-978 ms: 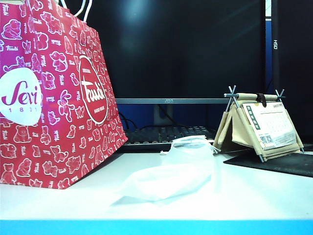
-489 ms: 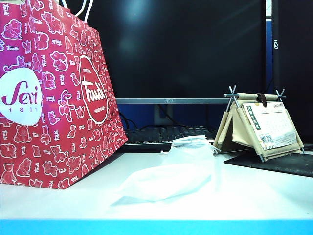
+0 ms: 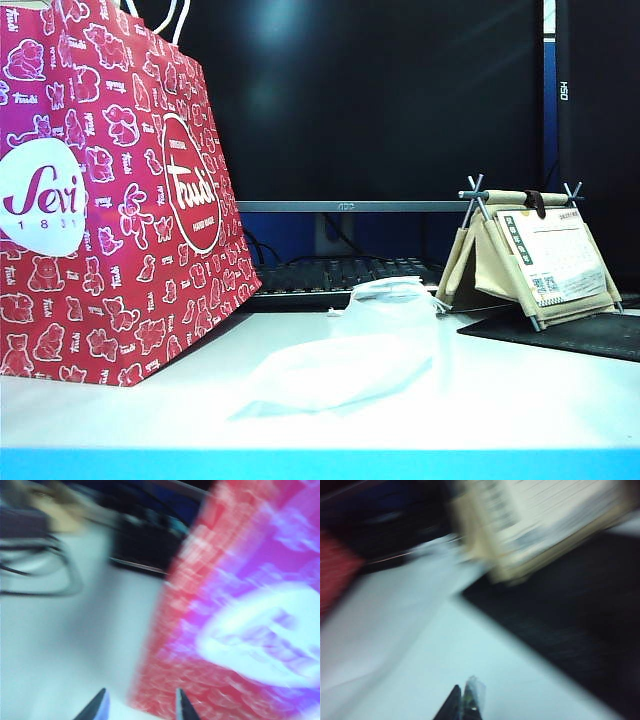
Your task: Open the paper bag and put two oranges into the paper bag.
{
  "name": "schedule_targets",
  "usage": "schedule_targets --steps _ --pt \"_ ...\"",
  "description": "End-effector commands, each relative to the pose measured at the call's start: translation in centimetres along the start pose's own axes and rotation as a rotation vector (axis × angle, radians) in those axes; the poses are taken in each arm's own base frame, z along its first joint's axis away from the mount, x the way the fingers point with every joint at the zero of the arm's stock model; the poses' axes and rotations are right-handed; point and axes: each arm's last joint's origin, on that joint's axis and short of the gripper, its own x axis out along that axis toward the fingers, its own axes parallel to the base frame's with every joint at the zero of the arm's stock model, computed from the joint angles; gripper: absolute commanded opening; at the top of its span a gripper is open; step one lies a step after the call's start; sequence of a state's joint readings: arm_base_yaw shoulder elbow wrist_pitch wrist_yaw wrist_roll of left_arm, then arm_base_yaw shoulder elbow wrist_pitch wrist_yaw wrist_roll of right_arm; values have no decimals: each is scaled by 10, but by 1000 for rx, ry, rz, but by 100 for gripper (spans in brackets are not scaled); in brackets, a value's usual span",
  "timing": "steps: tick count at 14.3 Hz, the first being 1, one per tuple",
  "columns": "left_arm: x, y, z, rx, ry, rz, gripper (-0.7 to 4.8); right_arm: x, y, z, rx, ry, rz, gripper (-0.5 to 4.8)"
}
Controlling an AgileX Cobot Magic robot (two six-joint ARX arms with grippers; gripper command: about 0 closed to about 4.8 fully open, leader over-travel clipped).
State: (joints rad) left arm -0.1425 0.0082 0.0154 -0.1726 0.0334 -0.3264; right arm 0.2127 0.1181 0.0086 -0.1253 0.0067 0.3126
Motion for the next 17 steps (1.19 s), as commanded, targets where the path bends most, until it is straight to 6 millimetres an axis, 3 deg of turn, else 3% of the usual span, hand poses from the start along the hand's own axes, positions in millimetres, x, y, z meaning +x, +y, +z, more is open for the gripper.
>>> schedule_targets --steps 1,10,11,12,15,17 --pt "0 4 -2 100 -11 106 180 -2 -12 0 -146 -69 -386 1" --pt "0 3 -1 108 -7 58 180 -6 -10 4 -115 -134 -360 1" --pt "0 8 0 98 -16 106 180 -11 -15 17 -78 -273 -395 0" --pt "-1 15 2 85 -35 175 180 -12 -19 19 -68 -301 -441 0" --pt "-3 23 5 71 -71 295 180 -12 -21 19 -66 -296 -464 0" --pt "-2 19 4 77 -58 251 180 -12 -20 19 -68 -293 -450 0"
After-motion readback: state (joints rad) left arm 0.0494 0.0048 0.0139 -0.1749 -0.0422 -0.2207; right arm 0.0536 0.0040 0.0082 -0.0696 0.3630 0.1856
